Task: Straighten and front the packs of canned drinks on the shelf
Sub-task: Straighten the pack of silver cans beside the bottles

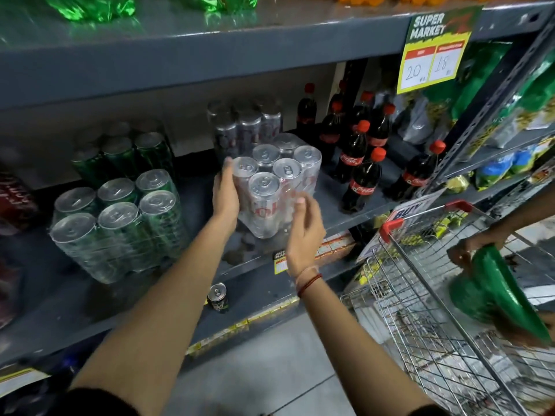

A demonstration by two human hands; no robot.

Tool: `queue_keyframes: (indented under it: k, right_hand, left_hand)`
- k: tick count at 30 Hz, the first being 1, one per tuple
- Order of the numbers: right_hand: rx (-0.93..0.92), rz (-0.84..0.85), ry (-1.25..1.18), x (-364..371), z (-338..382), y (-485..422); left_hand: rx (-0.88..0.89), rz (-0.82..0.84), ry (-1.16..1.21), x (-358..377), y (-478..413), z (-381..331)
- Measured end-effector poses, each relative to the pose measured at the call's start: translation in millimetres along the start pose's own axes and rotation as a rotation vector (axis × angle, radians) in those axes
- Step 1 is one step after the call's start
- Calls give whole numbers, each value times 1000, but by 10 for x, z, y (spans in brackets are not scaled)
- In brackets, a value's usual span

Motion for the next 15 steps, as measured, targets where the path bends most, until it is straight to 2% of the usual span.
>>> queue_keyframes:
  k: [2,3,5,8,11,15]
  right_hand:
    - [61,-45,-17,-174,-74,-312]
    - [129,-32,-11,-221,-150,-473]
    - [285,79,29,-198,-326,-735]
    - [418,277,-24,-70,-450,-888]
    - [422,389,-85,45,-466,-898]
    - [384,296,-15,-36,-699,-886]
  left_hand:
    - [55,-137,61,-64,367,113]
    - [106,-153,45,-47,585,227]
    - [187,-71,-89,65,923,458]
    - [227,21,-373,179,978,702]
    - [244,54,-529,218,868,737]
    - [271,66,-559,209,758,713]
Point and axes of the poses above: each hand's wrist, its own y-axis away from the middle knuckle, its own x-axis out of the palm, z = x × y, the point moved 7 cm from there along -y, towards the middle knuckle, and after that the axes turned 4 degrees about -y, right-handed, at the moved point
